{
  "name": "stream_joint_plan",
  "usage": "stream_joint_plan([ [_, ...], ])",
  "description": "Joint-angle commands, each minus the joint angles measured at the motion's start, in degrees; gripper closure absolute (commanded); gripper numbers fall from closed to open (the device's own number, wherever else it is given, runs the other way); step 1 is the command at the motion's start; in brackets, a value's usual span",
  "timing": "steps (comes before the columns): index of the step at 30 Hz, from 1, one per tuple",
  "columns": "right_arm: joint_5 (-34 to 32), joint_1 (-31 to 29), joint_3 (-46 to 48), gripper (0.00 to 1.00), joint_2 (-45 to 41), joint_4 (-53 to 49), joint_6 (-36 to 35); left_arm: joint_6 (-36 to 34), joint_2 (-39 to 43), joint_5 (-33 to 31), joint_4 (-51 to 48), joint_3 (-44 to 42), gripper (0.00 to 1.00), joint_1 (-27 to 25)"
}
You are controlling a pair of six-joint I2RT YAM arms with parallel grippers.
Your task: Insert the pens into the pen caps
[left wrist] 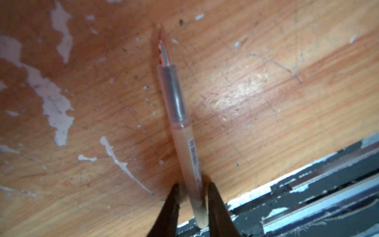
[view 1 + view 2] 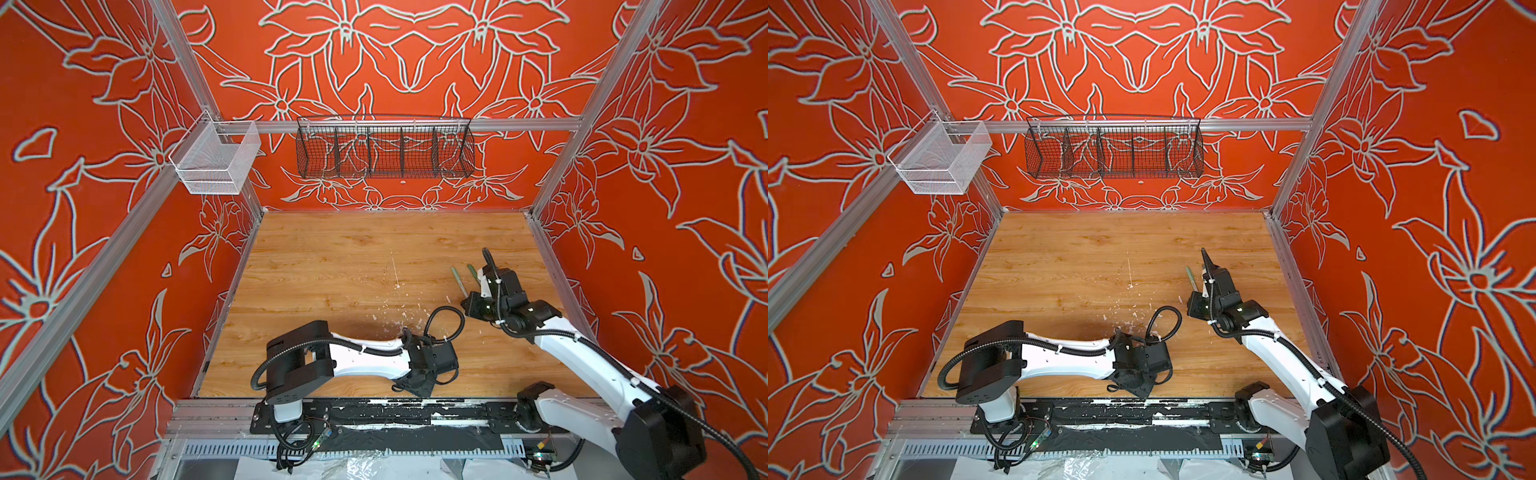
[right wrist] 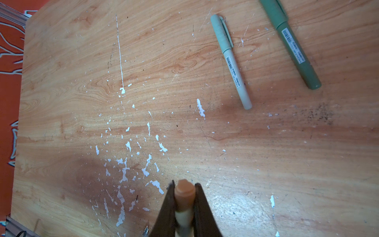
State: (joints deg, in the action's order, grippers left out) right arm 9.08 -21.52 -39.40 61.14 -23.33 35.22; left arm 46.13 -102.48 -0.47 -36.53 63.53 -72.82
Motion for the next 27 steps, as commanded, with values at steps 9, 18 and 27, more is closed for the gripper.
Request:
stream_joint_plan([
  [9, 1.8, 0.2, 1.1, 1.00, -1.6, 2.6, 2.0, -0.7, 1.6, -3.0, 3.9, -5.5, 0.98, -0.3],
  [18, 3.3, 0.3, 1.9, 1.00, -4.9, 5.6, 3.0, -5.4, 4.0, -7.4, 4.3, -6.2, 1.00, 1.8],
  [27, 7.1, 2.0, 2.3, 1.00, -11.5, 14.2, 6.9, -18.5, 14.0, -9.0, 9.4, -5.2, 1.00, 8.5],
])
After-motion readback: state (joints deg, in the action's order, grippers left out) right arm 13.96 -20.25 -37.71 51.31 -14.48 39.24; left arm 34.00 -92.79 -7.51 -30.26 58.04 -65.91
